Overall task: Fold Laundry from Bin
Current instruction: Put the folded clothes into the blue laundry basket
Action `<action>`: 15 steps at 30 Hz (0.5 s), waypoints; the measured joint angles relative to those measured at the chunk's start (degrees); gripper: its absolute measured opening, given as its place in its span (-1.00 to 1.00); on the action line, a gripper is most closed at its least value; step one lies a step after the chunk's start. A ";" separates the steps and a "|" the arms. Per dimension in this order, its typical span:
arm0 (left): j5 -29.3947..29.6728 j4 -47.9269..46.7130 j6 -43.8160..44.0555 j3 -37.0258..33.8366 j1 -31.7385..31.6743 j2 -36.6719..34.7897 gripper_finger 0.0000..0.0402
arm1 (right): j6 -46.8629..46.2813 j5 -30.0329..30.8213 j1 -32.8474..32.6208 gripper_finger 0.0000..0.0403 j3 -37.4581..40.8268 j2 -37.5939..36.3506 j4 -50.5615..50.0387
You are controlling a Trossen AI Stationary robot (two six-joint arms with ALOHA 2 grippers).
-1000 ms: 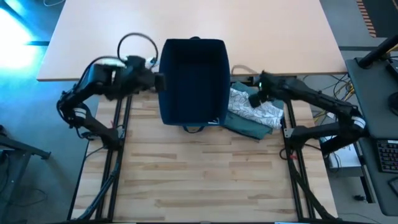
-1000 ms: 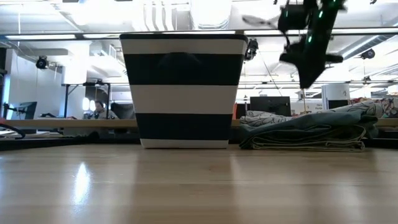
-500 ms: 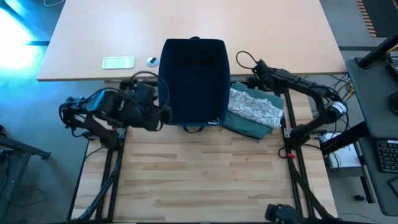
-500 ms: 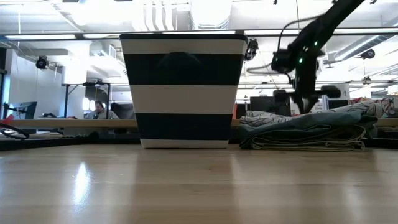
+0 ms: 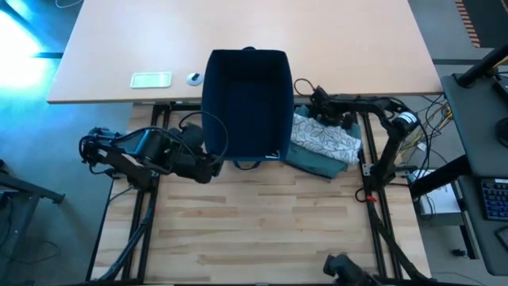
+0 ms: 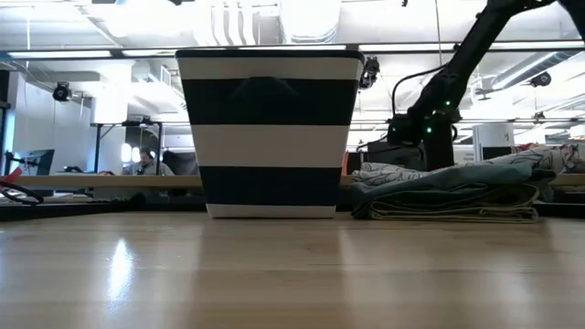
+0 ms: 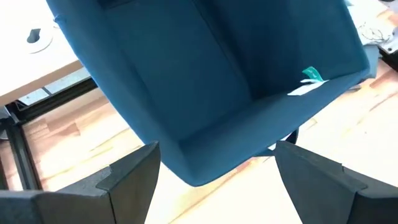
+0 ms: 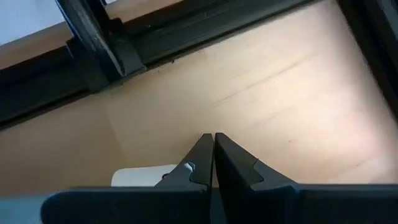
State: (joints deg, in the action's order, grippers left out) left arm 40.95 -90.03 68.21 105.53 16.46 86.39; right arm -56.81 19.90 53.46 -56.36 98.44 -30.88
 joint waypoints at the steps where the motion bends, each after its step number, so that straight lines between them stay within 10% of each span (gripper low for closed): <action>1: -0.03 0.02 -0.17 -0.15 -0.14 -0.11 0.49 | -1.20 -0.13 -0.60 -0.94 0.80 -0.18 0.34; 15: 4.96 0.29 -1.96 -0.23 -0.23 -4.73 0.49 | -15.50 -3.25 -21.12 -0.94 19.04 -23.05 -6.20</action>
State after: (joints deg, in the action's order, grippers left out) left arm 45.90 -89.74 66.25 105.30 16.23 81.66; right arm -72.31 16.64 32.33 -37.32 75.39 -37.08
